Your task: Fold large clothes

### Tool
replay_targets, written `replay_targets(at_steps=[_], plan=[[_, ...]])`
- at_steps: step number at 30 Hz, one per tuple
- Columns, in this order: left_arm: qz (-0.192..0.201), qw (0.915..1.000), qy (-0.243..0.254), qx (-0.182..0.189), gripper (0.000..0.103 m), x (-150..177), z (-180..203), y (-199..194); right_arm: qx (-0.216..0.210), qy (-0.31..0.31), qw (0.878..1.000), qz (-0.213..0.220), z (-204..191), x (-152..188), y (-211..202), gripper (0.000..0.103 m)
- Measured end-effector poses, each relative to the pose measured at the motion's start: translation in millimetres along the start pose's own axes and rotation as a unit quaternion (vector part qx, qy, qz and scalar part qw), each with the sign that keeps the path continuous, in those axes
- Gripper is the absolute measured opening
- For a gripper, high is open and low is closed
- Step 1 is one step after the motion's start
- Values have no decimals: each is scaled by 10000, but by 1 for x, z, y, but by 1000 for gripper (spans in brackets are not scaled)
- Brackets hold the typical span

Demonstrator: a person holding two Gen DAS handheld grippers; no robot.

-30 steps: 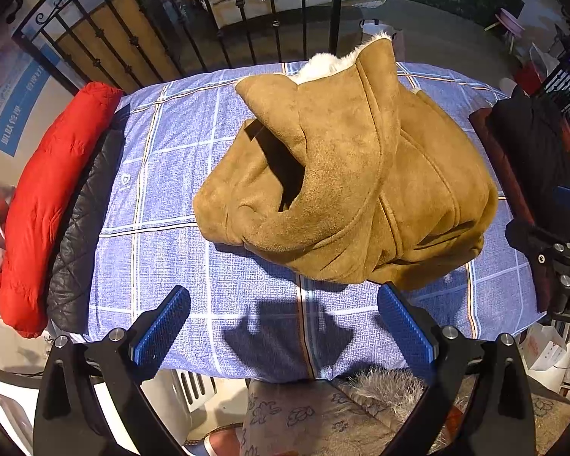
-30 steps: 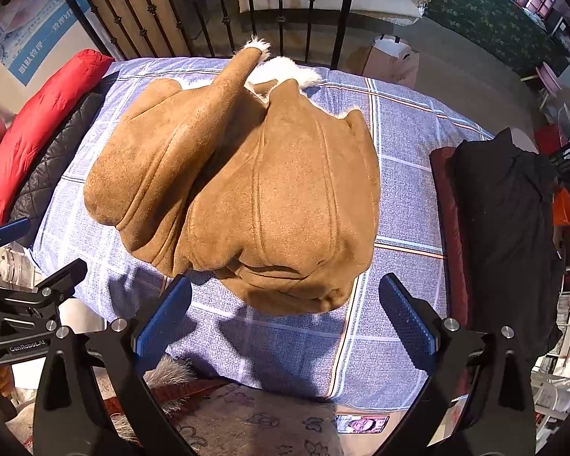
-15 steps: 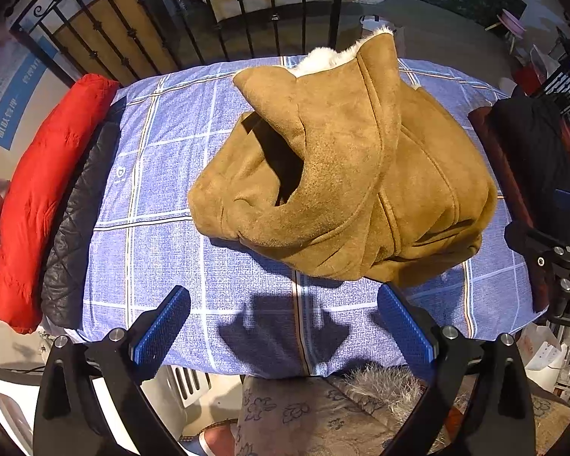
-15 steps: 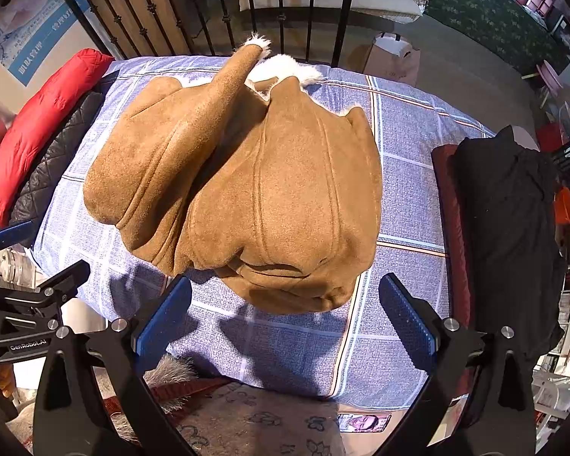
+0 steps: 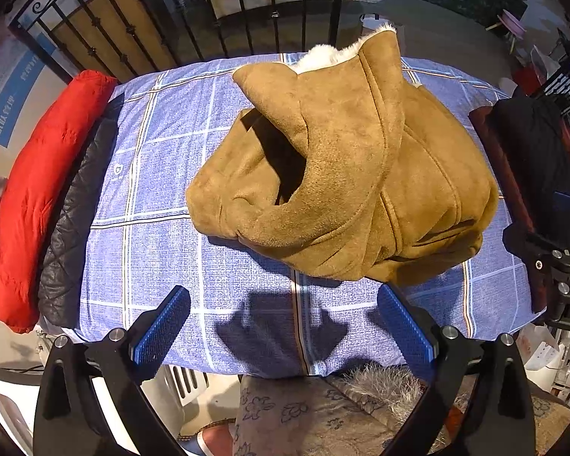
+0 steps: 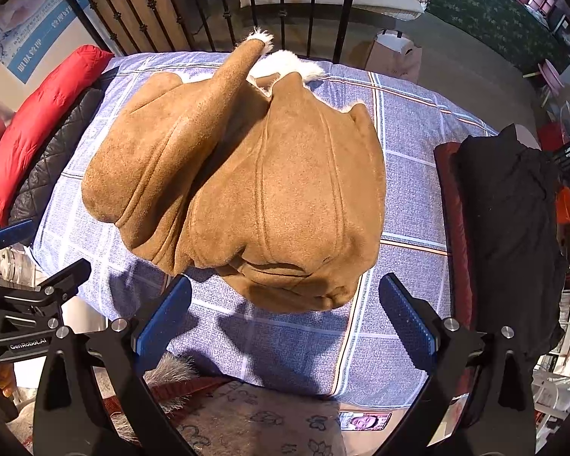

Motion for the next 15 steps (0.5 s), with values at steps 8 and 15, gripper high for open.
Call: replay_targets(at_steps=[8,15], plan=[[217,9945,-789,657,97,-13,-44,5,-267,128,9995,-66,5,-5,4,97],[138,9676,-2225,1183,97,-25,-140,39,-579,385,9976,49,17,-24,7,97]])
Point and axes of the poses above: each gripper's, at about its wrist camera, not at the fingertips, and y roughly the way its jaws point, z to its right, x to its underside, the point moved 5 cm from there along y, roughly the way its jaws point, and after that the axes turned 7 degrees about -z, right-handed, at the moved point
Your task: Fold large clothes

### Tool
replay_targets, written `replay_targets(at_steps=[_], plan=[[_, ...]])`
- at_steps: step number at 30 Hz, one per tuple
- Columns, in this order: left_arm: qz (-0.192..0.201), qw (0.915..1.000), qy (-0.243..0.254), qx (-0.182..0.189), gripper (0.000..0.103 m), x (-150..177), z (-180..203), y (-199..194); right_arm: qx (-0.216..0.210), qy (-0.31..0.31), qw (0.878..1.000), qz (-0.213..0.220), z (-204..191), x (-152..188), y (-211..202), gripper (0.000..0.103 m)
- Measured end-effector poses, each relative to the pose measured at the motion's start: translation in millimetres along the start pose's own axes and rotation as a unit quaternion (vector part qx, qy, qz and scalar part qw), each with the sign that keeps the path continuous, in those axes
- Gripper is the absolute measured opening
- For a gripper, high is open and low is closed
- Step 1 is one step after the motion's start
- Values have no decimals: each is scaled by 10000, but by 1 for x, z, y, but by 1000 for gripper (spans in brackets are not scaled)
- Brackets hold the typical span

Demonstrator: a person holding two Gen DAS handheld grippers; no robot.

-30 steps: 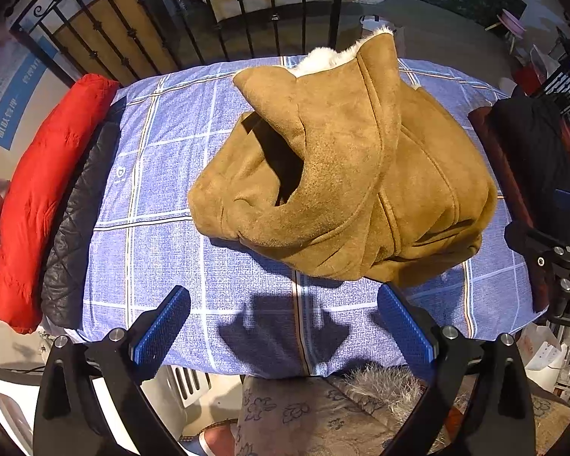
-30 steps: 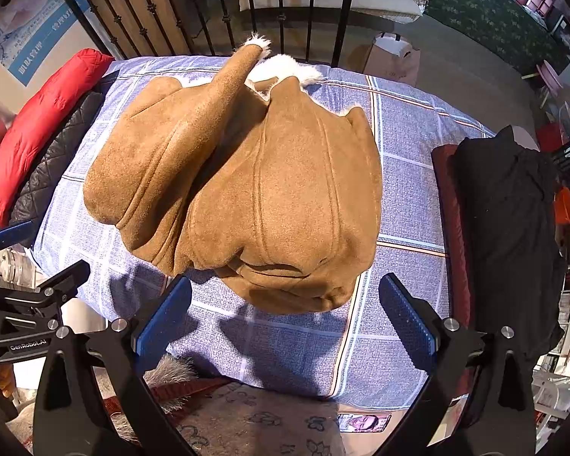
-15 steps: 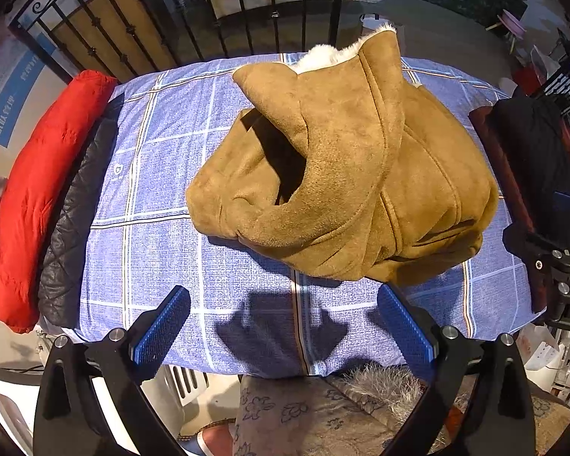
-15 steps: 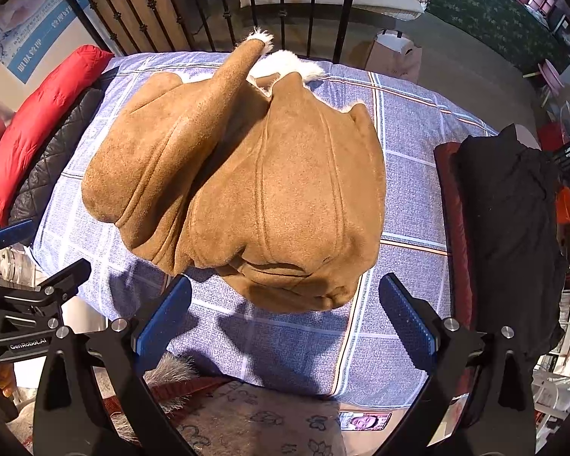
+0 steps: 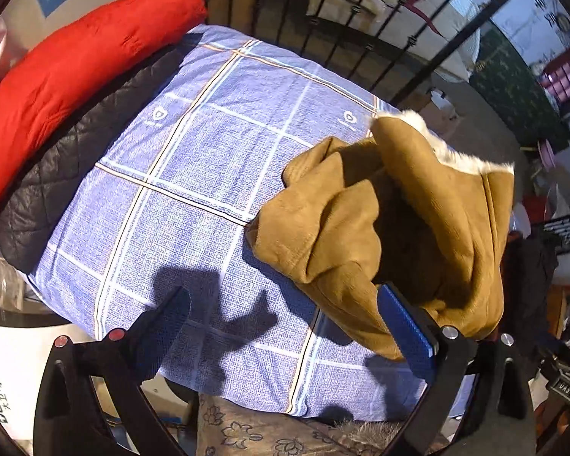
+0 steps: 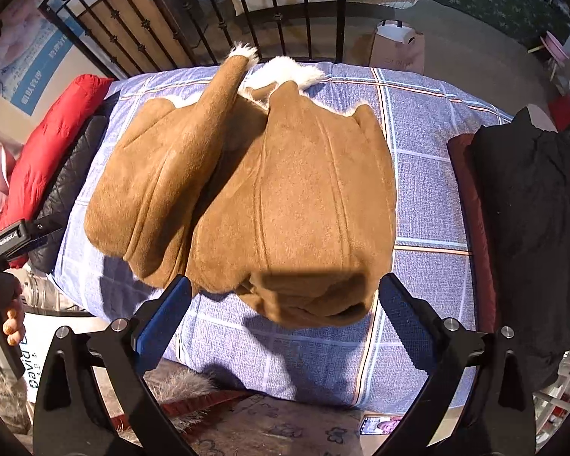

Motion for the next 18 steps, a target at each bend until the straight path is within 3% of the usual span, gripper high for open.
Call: replay_targets(at_steps=[3,11,13,15,17,18], plan=[[-280,9987,-212,377,97,-14,-10,21,-154,-5,9999,8,-1,-18,5,97],[-658,9951,-8,733,97,-44,-2,84,-678,-289,9972,161,-35,-100,15,97],[-693,9942,67,822,97,-54,0,99,-570,-655,9961,162,-55,-130,26,97],[-811,9911,52,1057,96,-62,2,115,-182,-918,9956,-26,-68,-153,48,97],[-888,9870,-11,1336,96,-65,3,126,298,-758,9960,-356,-65,-166,74,97],[-922,9859,-15,1399,96,-66,5,131,239,-632,9965,-501,-65,-168,85,97]])
Point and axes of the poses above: each gripper's, at about its wrist camera, not at the fingertips, and y roughly the way its jaws point, z to its right, x to its underside, the point moved 5 cm from there along y, roughly the way its jaws point, and after that the axes turned 7 degrees about -z, right-handed, at the moved point
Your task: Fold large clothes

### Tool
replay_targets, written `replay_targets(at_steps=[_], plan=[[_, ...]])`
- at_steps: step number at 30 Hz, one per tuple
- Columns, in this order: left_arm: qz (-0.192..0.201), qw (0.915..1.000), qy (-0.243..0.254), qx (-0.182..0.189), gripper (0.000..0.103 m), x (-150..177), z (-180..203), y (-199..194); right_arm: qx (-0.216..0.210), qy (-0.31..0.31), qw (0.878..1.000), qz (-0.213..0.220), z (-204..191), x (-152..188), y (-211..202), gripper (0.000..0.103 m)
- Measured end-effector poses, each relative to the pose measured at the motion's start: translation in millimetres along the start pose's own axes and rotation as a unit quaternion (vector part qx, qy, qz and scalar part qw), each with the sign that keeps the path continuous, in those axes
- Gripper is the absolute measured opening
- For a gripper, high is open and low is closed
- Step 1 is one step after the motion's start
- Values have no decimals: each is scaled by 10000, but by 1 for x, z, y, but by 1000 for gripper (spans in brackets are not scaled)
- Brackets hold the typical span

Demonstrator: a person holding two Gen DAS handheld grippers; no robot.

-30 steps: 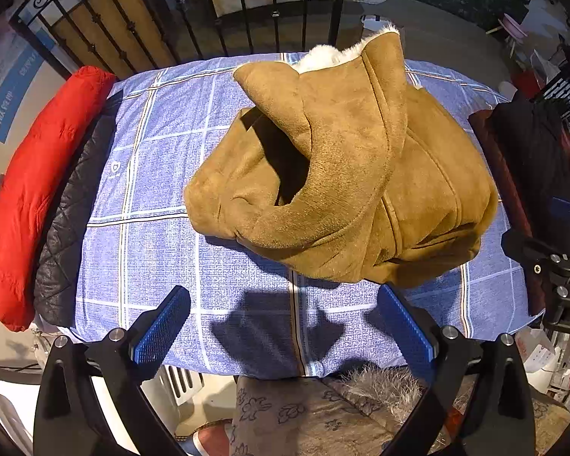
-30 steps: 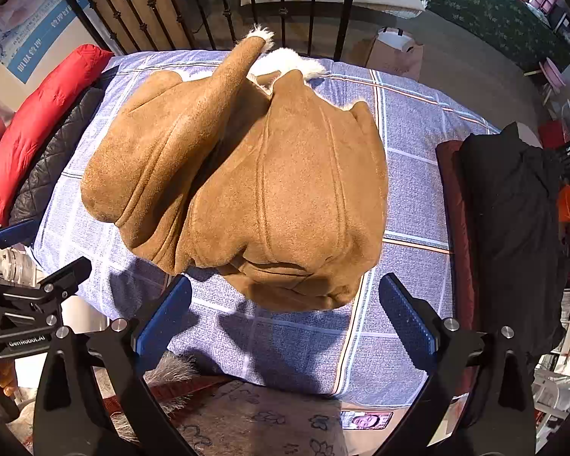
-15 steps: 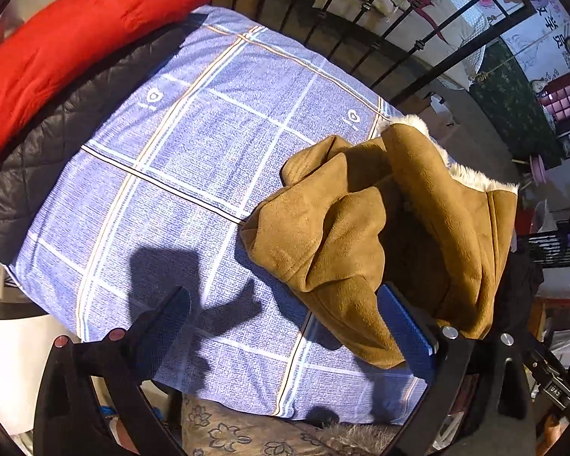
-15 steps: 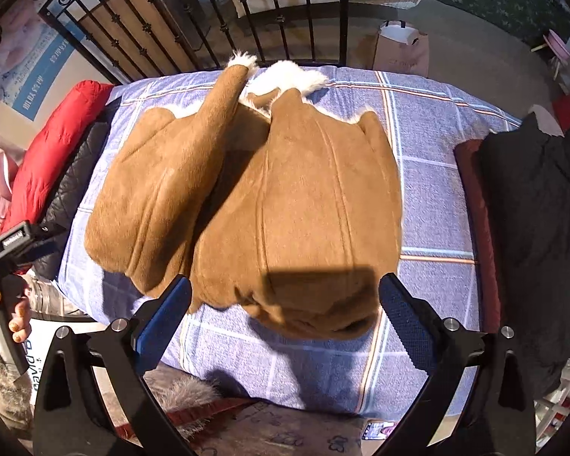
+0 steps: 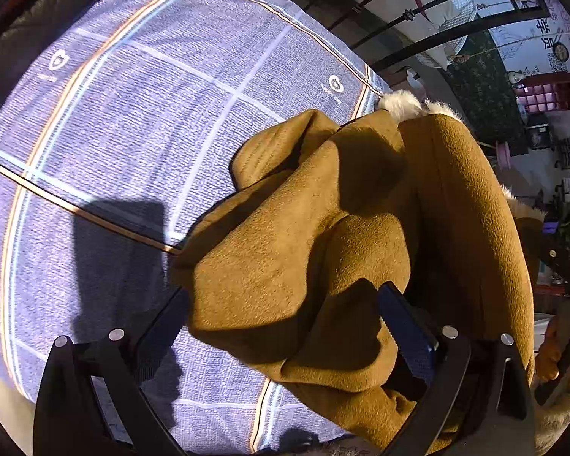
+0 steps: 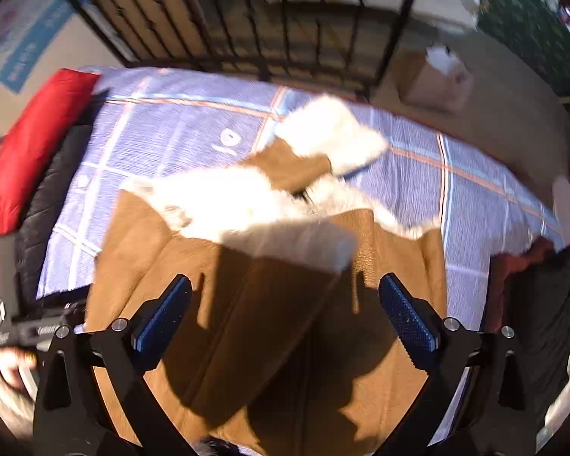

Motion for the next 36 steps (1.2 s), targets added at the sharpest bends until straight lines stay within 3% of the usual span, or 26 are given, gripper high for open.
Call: replay_targets(at_steps=[2,3,4,5,7,10,14,16,21,25,29,30,31,33,36], plan=[[-50,10000,22,-43,96,0,0,10,-533,89,9983,-211,-5,4,19,91],[-69,9999,51,-56,92,1,0,13,-643,135,9972,-344,-6,9,28,69],[-45,9999,67,-97,91,1,1,14,-885,234,9947,-459,-5,19,34,38],[-13,9998,133,-153,86,2,3,14,-1180,341,9914,-456,-4,28,36,29],[4,9991,324,-282,77,5,7,12,-1391,451,9891,-145,5,45,23,19],[72,9981,547,-287,61,9,12,3,-1625,711,9838,273,35,76,-10,16],[244,9960,836,-183,43,18,27,-17,-1331,763,9872,442,74,136,-46,16],[317,9935,1025,-377,23,26,35,-23,-1149,824,9896,275,91,178,-49,16],[-16,9879,1457,-534,20,71,39,-10,-1285,1471,9796,-465,115,281,-6,16],[-361,9812,1621,-984,19,116,19,5,-1436,1442,9749,-900,106,322,16,16],[-815,9820,1371,-1011,19,149,-24,17,-1687,1416,9655,-1387,105,347,33,19],[-884,9822,1316,-1005,19,156,-34,19,-1706,1586,9615,-1455,111,352,35,28],[-935,9822,1277,-1008,19,164,-44,21,-1660,1818,9567,-1551,121,358,37,46],[-969,9836,1164,-977,19,172,-56,22,-1462,2107,9531,-1606,138,359,29,70],[-842,9889,916,-814,19,171,-63,24,-1270,2099,9625,-1158,156,337,0,71]])
Point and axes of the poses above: each gripper's, at about its wrist camera, not at the fingertips, and y roughly the way its jaws point, z to its right, x to its underside, the point moved 5 cm from there along y, roughly the way its jaws point, and after that the axes turned 7 degrees about -z, right-handed, at the moved point
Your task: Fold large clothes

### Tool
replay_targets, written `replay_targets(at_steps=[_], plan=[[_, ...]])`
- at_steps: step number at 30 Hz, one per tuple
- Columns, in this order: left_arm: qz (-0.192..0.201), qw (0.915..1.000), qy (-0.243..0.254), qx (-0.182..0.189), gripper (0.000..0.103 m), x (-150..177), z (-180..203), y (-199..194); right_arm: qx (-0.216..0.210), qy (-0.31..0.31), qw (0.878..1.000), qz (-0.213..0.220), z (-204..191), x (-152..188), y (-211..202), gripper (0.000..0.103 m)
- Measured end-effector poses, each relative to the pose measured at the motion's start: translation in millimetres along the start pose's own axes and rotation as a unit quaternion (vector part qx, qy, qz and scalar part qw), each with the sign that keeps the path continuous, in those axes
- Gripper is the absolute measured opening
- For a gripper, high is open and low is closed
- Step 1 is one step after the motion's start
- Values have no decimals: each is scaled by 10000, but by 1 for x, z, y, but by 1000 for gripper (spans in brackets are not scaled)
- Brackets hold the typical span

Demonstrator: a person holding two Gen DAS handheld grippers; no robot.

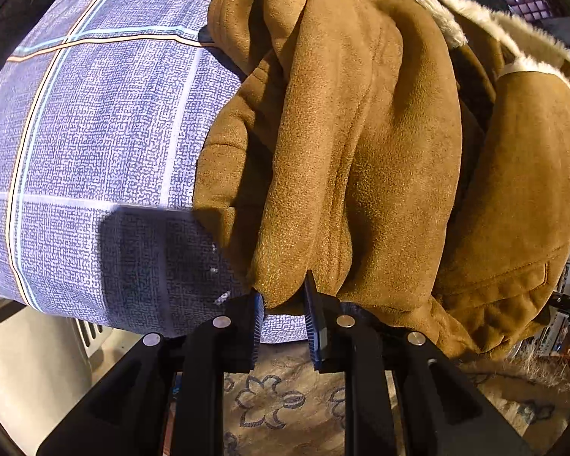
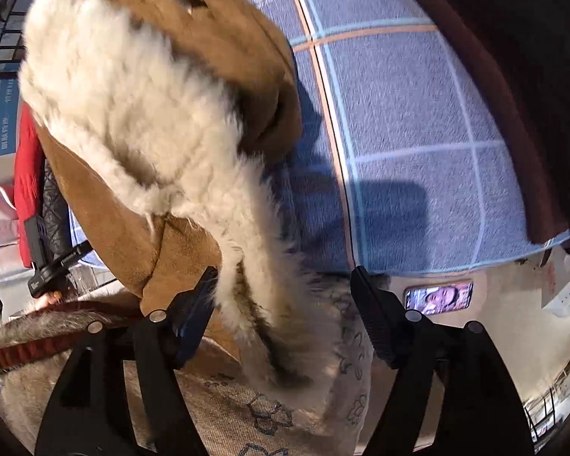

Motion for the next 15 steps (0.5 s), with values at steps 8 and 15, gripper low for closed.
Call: replay_targets(at_steps=[8,15], plan=[[186,9998,42,-23,18,-14,7,2,37,-870,9846,1515,-71,-103,-102,82],[368,9991,-189,54,18,-3,-3,-2,-179,-1470,9855,828,-189,-183,-56,83]])
Point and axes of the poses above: each gripper's, at about its wrist camera, not at the fingertips, and y roughly the way its jaws point, z to its right, x to its underside, the point moved 5 cm from there along y, roughly the way its jaws point, and after that the axes turned 7 degrees about -z, right-handed, at the moved point
